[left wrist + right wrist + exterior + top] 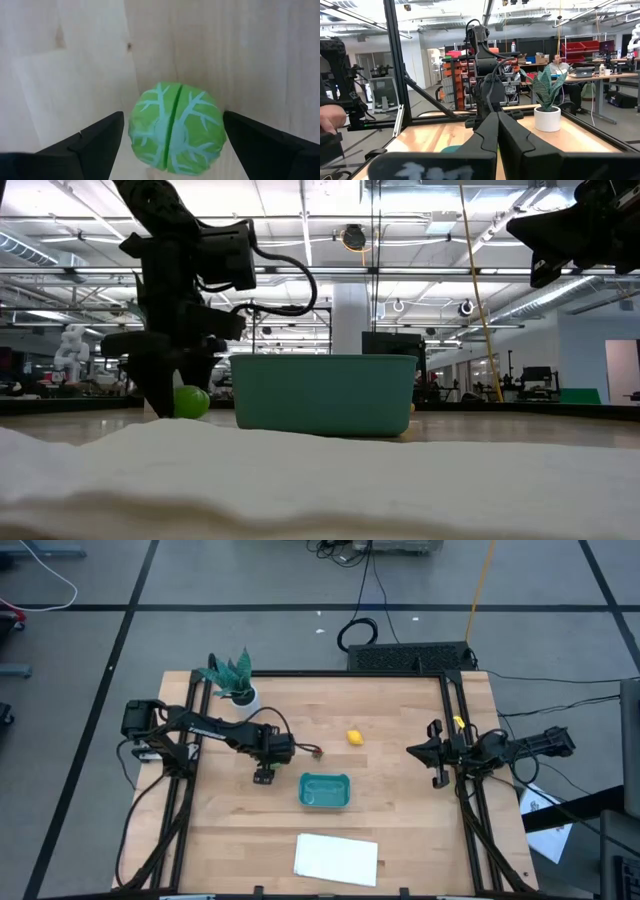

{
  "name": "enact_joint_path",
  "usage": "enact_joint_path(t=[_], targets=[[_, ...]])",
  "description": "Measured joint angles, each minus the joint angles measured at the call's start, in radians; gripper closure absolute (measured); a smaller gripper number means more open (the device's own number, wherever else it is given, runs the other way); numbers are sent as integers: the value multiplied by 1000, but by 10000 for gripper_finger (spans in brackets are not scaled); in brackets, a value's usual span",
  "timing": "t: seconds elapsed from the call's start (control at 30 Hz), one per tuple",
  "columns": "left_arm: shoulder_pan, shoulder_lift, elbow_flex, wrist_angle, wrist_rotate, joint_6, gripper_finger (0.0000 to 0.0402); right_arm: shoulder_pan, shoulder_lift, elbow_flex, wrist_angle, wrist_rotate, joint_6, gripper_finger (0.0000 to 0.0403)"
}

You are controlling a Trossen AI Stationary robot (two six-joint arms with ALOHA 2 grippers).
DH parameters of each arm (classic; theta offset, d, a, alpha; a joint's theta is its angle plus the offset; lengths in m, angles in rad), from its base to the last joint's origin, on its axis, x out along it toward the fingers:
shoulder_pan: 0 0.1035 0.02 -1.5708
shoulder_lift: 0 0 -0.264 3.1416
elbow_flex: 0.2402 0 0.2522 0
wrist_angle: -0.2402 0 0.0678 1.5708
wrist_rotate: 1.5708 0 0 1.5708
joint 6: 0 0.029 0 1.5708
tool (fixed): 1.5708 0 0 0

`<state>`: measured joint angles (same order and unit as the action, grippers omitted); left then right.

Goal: Pick and placing Produce into tupperware
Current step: Put the cabbage into the blue bin

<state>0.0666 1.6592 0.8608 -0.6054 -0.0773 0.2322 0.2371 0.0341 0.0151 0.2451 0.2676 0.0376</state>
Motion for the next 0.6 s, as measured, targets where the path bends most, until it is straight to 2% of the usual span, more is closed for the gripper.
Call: enact_joint_path(t=[0.27,0.47,0.6], targets=[[0,0,0,18,-2,148,48,0,0,0,-3,0,0,403],[1,1,0,14,10,136,52,0,0,0,-3,0,0,403],[1,1,0,8,19,121,81,0,0,0,-3,0,0,403]])
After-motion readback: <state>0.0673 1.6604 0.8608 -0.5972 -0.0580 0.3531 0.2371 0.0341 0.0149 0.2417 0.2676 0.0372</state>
